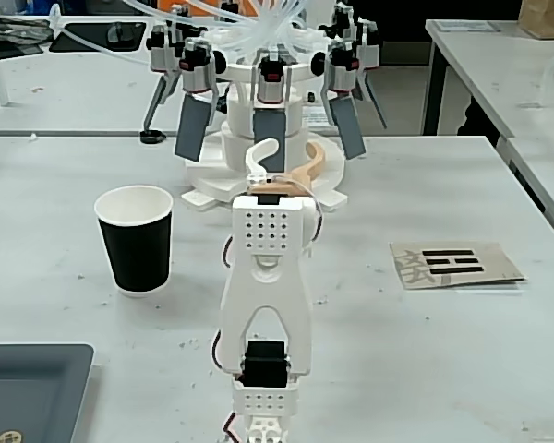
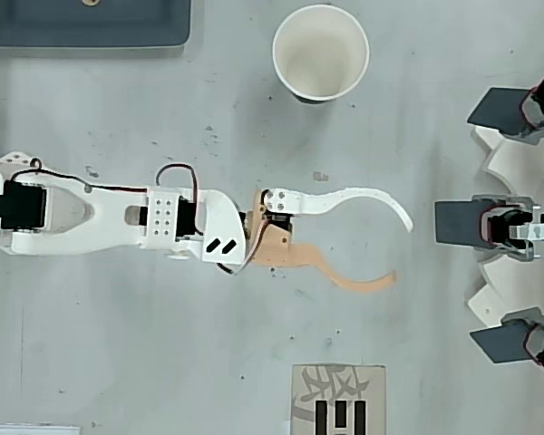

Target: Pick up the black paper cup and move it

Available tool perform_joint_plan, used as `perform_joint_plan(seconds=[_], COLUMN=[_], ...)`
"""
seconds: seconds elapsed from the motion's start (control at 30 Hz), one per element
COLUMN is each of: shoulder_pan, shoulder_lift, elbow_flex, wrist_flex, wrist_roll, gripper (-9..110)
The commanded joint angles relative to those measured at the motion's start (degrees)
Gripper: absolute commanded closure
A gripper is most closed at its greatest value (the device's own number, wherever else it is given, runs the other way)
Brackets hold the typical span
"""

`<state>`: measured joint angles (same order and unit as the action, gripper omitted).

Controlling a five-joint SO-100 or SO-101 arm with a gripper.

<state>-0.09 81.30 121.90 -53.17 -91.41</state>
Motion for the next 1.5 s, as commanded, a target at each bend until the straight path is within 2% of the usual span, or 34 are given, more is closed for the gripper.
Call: perform_joint_plan(seconds=[0.0, 0.63, 1.47], shoulder_pan=[-0.2, -0.2, 0.0], shoulder_lift=[2.5, 3.0, 18.6], elbow_flex=[1.5, 2.8, 24.8], wrist_flex=[-3.2, -3.3, -7.0], wrist_roll=[-2.5, -2.5, 0.6], gripper=[92, 92, 92])
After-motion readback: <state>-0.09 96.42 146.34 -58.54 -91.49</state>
